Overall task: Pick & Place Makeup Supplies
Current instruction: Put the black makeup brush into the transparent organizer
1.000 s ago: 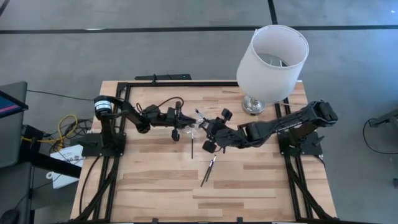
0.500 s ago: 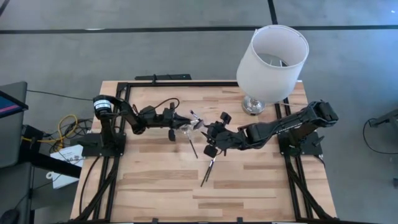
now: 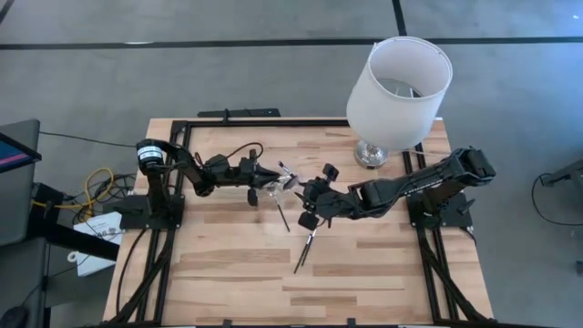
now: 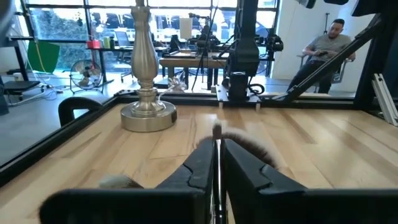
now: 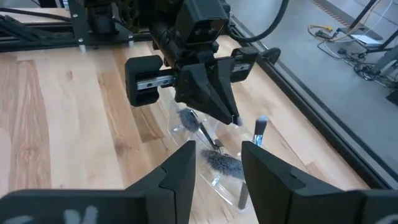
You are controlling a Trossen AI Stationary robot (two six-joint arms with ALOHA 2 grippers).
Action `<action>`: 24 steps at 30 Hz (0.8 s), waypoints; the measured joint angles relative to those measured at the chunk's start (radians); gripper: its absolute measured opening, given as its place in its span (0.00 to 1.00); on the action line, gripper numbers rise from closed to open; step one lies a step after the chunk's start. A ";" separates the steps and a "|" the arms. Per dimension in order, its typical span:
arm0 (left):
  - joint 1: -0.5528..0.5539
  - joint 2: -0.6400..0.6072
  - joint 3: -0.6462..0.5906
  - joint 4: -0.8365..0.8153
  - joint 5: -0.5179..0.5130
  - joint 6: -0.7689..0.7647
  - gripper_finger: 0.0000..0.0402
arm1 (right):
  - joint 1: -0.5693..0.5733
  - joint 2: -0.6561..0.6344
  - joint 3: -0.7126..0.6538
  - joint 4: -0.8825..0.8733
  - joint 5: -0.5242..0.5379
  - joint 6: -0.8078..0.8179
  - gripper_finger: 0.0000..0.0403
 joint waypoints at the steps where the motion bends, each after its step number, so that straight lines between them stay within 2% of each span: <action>1: 0.000 0.000 0.000 0.000 0.000 0.000 0.10 | 0.000 0.000 0.000 0.000 0.000 -0.001 0.30; 9: 0.000 0.000 0.000 0.000 0.000 -0.003 0.18 | 0.000 0.000 0.000 0.000 0.000 -0.001 0.30; 13: 0.000 -0.056 -0.018 -0.004 0.000 -0.003 0.20 | 0.004 0.000 0.000 0.000 0.000 0.000 0.30; 16: 0.000 -0.160 -0.044 0.001 0.000 -0.003 0.21 | 0.010 0.000 0.000 0.000 -0.001 0.005 0.30; 21: -0.009 -0.413 -0.128 -0.007 0.000 -0.007 0.20 | 0.041 0.000 0.000 -0.002 -0.010 0.030 0.30; 24: -0.025 -0.561 -0.194 -0.039 0.000 -0.007 0.20 | 0.067 0.000 0.000 -0.044 -0.123 -0.001 0.30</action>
